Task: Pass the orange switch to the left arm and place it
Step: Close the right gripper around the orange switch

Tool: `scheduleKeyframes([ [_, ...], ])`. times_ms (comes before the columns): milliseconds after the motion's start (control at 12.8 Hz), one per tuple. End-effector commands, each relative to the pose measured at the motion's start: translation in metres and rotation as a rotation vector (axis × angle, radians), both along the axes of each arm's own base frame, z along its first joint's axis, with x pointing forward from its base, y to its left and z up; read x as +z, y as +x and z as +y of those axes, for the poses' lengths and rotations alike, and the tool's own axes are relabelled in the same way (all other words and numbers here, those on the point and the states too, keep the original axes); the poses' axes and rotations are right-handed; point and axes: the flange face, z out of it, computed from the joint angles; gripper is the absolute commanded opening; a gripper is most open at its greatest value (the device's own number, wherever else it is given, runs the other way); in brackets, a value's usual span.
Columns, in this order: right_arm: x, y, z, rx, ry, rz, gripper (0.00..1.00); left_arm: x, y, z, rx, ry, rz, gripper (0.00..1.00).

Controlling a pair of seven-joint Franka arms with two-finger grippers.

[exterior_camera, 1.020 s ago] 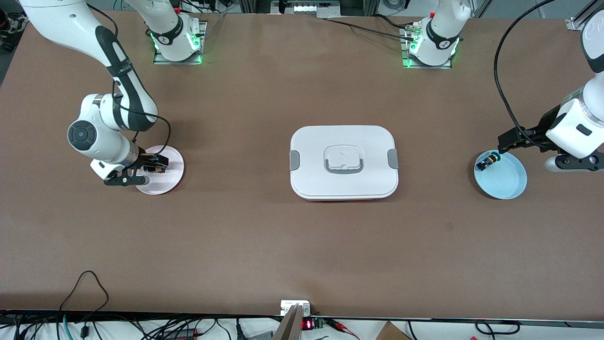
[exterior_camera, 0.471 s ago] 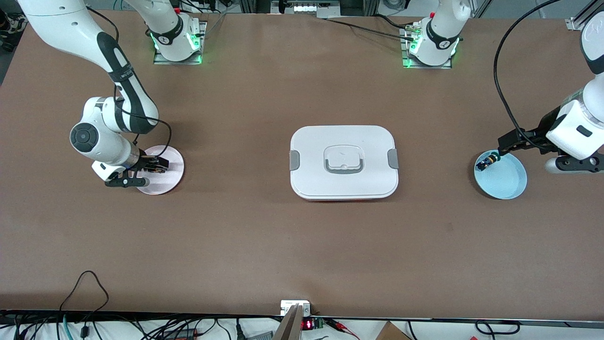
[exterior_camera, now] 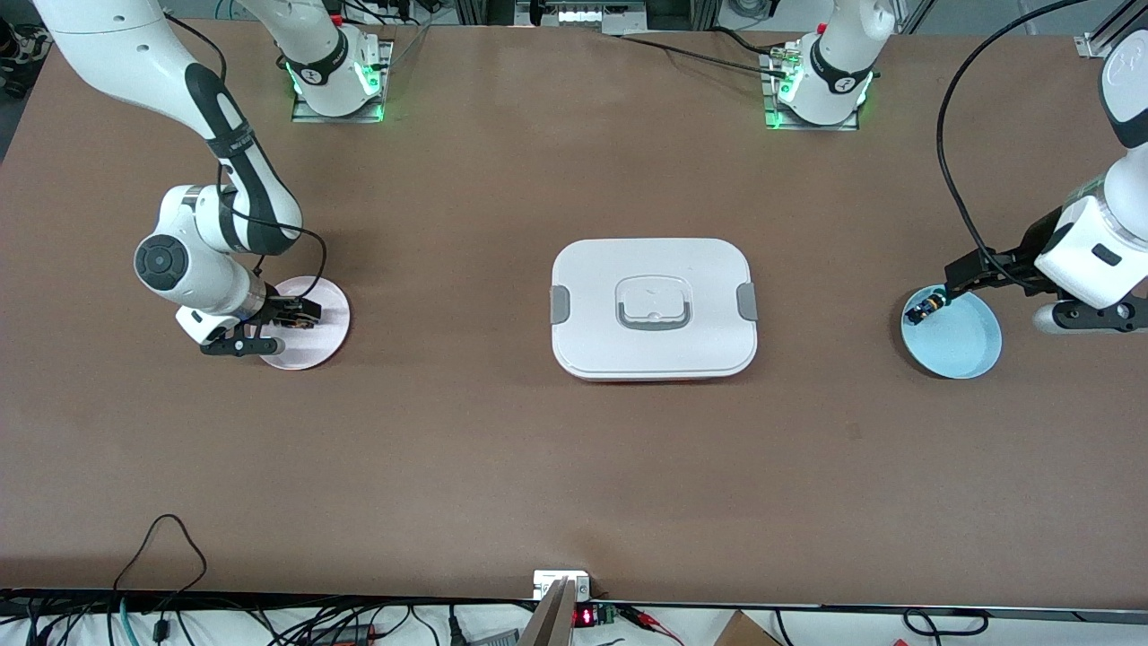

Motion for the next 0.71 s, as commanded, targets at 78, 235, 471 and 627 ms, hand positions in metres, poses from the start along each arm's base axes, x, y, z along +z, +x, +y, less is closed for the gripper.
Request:
scheduleKeyframes([
  [78,-0.0054,-0.0021,0.0014,0.026,-0.002,-0.016,0.97,0.0052,0.0056,0.0005,0.004,-0.014,-0.011,1.0],
  [235,-0.0053,-0.0019,0.0031,0.03,-0.002,-0.017,0.91,0.0052,0.0057,0.0015,0.004,-0.014,-0.011,1.0],
  [471,-0.0044,-0.001,0.0023,0.052,-0.001,-0.017,0.78,0.006,0.0052,0.0034,0.007,-0.014,-0.011,1.0],
  [627,-0.0028,-0.0008,0.0022,0.086,0.002,-0.012,0.72,0.0082,0.0033,0.0027,0.006,-0.014,-0.007,1.0],
])
